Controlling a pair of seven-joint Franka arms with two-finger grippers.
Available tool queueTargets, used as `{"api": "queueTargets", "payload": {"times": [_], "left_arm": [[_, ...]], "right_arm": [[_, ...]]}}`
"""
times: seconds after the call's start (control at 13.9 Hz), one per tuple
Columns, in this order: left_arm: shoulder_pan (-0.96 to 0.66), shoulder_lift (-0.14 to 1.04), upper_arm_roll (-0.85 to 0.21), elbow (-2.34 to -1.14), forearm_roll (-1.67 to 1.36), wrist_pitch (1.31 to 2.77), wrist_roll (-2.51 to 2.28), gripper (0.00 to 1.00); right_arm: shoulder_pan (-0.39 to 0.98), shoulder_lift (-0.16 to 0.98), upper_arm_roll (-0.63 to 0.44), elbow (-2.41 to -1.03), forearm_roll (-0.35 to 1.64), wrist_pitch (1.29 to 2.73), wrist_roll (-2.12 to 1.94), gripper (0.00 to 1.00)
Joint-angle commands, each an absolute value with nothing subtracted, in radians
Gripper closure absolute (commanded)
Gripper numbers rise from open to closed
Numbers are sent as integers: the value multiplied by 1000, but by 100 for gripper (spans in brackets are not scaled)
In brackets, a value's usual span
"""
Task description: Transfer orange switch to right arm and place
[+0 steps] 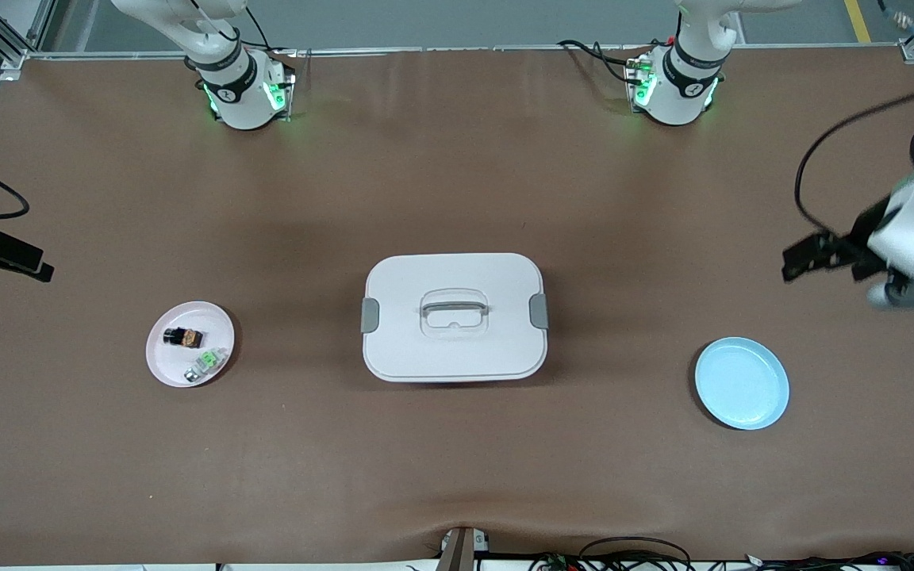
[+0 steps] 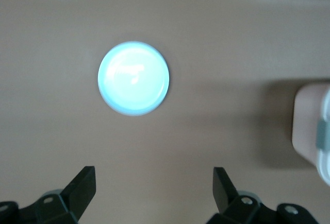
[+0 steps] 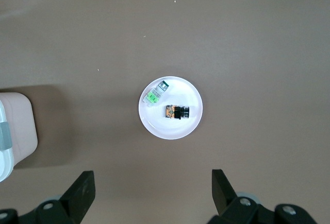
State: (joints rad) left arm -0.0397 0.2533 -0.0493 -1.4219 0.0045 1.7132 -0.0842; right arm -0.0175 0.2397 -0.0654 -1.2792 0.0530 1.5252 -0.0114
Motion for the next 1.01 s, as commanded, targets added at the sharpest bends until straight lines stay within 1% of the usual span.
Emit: {"api": "queueTargets", "payload": {"times": [0.0, 0.29, 0.94], "left_arm": [[-44, 379, -43, -1336, -2, 1779, -94, 0], [-46, 423, -44, -1342, 40, 1836, -94, 0], [-40, 416, -46, -1344, 40, 1836, -94, 0]], "right_arm": [[-8, 215, -71, -1302, 63, 1528, 2, 0], [-8, 215, -71, -1302, 63, 1528, 2, 0], [-9, 207, -71, -1321, 63, 1532, 2, 0]]}}
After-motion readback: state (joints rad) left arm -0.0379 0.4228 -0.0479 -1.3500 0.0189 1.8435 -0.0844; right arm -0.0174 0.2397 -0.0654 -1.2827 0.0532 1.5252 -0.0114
